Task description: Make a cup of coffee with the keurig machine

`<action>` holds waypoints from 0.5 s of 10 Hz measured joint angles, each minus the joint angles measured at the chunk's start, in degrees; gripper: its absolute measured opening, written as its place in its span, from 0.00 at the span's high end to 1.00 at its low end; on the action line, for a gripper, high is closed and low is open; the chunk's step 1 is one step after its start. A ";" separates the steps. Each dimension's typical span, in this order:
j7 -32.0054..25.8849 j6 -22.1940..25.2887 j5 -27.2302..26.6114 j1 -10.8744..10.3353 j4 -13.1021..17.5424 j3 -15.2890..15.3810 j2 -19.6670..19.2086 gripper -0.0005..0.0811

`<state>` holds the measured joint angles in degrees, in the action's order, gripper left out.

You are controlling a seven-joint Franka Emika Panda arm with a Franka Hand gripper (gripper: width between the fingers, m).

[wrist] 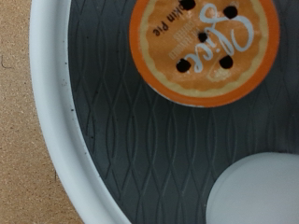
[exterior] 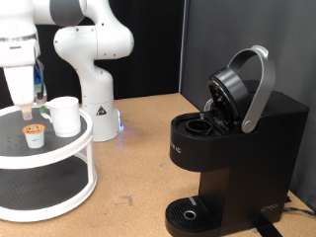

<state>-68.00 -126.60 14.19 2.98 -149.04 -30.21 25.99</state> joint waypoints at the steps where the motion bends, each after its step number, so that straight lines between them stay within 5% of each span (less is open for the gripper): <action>1: -0.34 -0.71 -0.01 0.00 -0.28 -0.05 -0.85 0.01; 5: -1.08 -3.78 -0.01 0.00 -1.41 -0.24 -3.36 0.01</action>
<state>-69.07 -130.38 14.18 2.98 -150.44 -30.45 22.64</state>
